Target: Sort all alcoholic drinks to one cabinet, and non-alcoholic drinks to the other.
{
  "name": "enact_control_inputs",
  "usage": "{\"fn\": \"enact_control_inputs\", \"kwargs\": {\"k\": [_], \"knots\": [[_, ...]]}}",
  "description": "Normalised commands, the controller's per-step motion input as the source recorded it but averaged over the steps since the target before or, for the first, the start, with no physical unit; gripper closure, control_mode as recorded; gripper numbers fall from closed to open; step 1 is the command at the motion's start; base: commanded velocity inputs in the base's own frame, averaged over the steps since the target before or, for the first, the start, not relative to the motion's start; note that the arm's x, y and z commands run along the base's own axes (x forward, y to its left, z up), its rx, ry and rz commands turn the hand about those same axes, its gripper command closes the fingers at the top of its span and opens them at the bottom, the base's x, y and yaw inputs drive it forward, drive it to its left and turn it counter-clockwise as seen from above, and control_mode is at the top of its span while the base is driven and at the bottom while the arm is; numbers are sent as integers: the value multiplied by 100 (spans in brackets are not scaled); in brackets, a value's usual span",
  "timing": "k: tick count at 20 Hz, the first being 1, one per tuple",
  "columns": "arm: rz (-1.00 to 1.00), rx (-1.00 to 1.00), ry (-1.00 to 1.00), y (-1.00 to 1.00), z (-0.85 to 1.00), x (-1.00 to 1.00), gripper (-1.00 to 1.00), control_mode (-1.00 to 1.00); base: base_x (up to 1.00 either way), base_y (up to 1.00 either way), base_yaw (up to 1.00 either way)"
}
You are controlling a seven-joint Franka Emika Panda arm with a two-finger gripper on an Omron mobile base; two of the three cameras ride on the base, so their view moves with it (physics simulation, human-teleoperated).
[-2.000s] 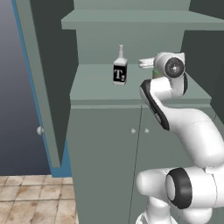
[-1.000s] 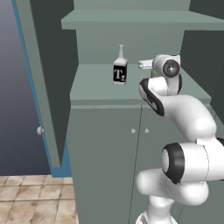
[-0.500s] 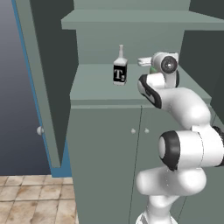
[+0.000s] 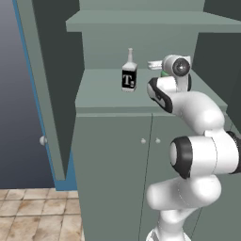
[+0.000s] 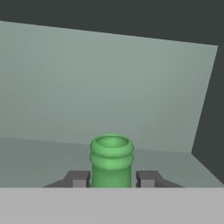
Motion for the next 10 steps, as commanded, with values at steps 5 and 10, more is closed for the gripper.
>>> {"fn": "enact_control_inputs", "kwargs": {"k": [5,10], "knots": [[1,0,0,-1,-34,12,100,-100,0,0,0],[1,0,0,0,-30,9,-100,-100,0,0,0]]}}
